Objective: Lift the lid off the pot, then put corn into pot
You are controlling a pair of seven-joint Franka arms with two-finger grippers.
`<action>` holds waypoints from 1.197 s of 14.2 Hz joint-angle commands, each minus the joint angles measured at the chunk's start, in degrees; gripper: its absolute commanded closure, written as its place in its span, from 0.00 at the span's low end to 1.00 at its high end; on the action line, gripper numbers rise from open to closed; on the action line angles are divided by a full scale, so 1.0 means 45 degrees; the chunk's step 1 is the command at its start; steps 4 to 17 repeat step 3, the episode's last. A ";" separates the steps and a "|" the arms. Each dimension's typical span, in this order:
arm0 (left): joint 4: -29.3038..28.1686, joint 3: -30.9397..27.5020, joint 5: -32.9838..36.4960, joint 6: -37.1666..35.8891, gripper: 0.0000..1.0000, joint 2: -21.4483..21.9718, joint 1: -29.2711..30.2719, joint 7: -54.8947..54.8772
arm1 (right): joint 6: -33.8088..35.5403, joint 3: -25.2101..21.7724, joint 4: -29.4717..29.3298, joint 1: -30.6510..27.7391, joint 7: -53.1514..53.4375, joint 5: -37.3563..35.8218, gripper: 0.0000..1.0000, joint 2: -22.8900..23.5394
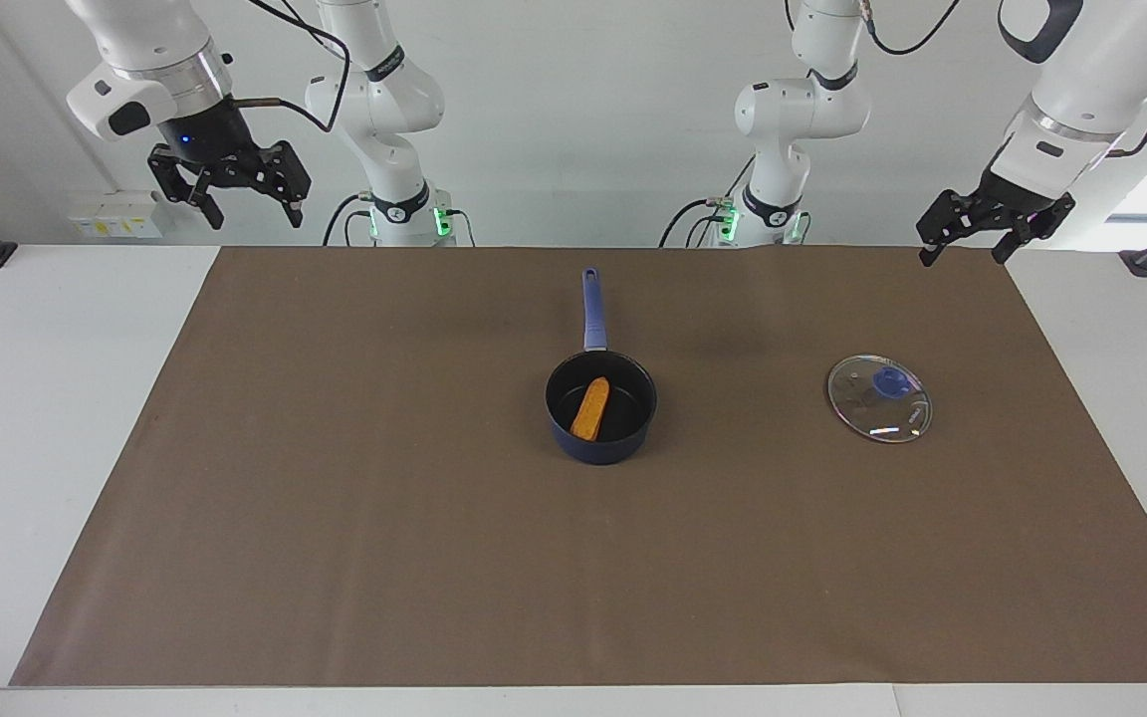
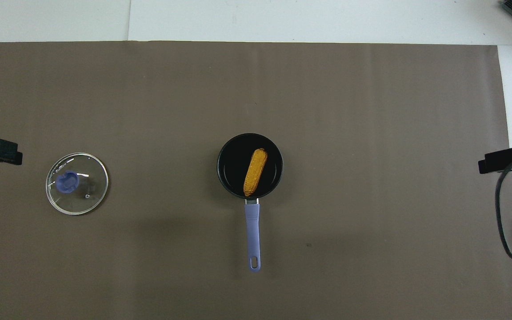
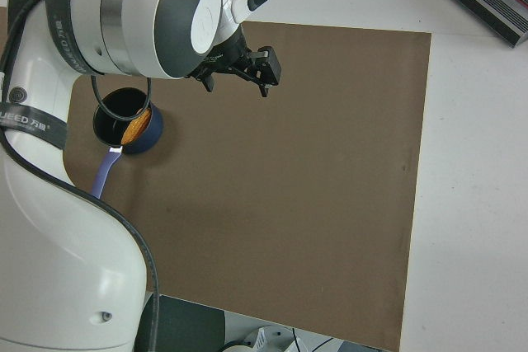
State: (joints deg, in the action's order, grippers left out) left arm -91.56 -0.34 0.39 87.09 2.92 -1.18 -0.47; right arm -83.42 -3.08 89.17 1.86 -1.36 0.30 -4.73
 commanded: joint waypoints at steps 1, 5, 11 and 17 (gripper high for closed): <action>0.0132 -0.0042 -0.0067 -0.0233 0.00 0.0075 -0.0051 0.0123 | 0.0100 0.0196 0.0125 -0.0199 0.0184 -0.0184 0.00 -0.0160; 0.0132 -0.0042 -0.0067 -0.0233 0.00 0.0075 -0.0032 0.0104 | 0.0080 0.0196 0.0144 -0.0199 0.0184 -0.0184 0.00 -0.0180; 0.0132 -0.0042 -0.0067 -0.0233 0.00 0.0075 -0.0032 0.0104 | 0.0080 0.0196 0.0144 -0.0199 0.0184 -0.0184 0.00 -0.0180; 0.0132 -0.0042 -0.0067 -0.0233 0.00 0.0075 -0.0032 0.0104 | 0.0080 0.0196 0.0144 -0.0199 0.0184 -0.0184 0.00 -0.0180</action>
